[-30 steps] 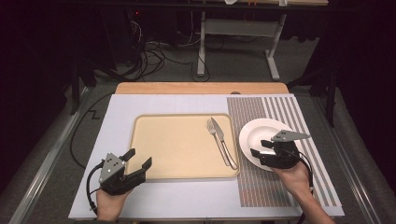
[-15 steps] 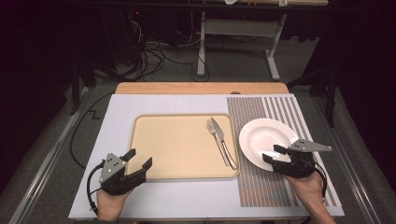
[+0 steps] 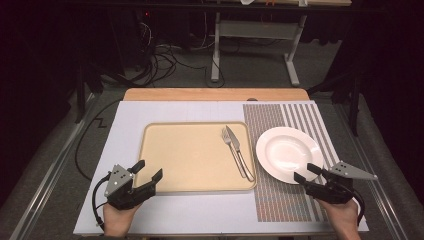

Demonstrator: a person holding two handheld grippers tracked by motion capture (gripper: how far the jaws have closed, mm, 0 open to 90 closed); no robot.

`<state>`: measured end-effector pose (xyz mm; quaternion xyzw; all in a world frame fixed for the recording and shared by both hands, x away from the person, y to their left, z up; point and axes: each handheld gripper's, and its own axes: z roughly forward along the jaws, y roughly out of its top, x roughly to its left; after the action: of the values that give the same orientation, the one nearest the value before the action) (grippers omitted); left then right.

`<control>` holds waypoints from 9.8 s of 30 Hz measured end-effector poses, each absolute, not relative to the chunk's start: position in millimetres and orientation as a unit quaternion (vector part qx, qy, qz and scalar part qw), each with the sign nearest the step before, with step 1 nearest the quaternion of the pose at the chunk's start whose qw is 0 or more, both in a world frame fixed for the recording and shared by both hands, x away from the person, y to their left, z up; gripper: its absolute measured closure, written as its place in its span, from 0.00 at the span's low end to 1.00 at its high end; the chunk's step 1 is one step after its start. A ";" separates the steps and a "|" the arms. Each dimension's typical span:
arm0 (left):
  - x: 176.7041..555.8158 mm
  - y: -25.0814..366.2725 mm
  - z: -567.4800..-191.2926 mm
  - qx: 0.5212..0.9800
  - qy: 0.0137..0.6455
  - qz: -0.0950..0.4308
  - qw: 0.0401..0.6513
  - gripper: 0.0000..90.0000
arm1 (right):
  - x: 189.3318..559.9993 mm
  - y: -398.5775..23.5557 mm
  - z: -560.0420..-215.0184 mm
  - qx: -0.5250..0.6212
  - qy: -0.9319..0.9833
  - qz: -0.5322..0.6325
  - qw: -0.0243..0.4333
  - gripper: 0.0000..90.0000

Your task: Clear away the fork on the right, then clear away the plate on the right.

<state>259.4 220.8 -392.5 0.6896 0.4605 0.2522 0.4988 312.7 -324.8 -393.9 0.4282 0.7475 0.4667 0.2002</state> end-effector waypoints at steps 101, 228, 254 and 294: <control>261.1 217.1 -392.4 0.698 0.457 0.260 0.485 0.37 | 377.6 -380.2 -422.0 0.637 0.641 0.421 0.075 0.63; 261.9 222.6 -390.6 0.693 0.454 0.261 0.495 0.37 | 429.4 -261.1 -369.5 0.522 0.698 0.480 -0.103 0.92; 262.6 227.0 -390.7 0.686 0.459 0.262 0.500 0.37 | 455.9 -173.6 -387.7 0.532 0.692 0.472 -0.124 0.92; 262.3 225.6 -391.0 0.689 0.458 0.257 0.501 0.37 | 458.2 -115.6 -431.1 0.541 0.715 0.424 -0.127 0.85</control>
<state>262.3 225.6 -391.0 0.6887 0.4575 0.2565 0.5005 458.2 -115.6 -431.1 0.5414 0.7148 0.4240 -0.1274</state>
